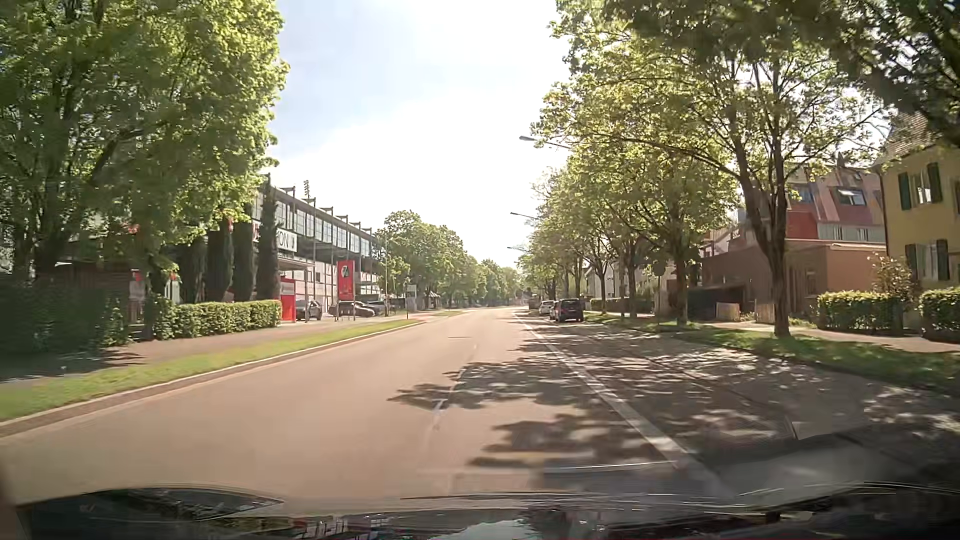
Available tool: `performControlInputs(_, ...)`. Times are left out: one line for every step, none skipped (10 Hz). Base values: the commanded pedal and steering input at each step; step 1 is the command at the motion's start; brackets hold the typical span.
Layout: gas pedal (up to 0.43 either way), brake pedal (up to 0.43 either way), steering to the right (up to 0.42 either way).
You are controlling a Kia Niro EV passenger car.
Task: Follow the waypoints while adhering to traffic rules and regulations
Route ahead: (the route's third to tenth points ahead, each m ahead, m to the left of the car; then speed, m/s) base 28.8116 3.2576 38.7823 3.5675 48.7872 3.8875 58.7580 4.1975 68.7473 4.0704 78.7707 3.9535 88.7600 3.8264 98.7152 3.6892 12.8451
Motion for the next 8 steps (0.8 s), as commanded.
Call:
performControlInputs(0.098,0.0,0.0)
performControlInputs(0.098,0.0,0.0)
performControlInputs(0.098,0.0,0.0)
performControlInputs(0.098,0.0,0.0)
performControlInputs(0.098,0.0,0.001)
performControlInputs(0.098,0.0,0.0)
performControlInputs(0.098,0.0,0.001)
performControlInputs(0.098,0.0,0.001)
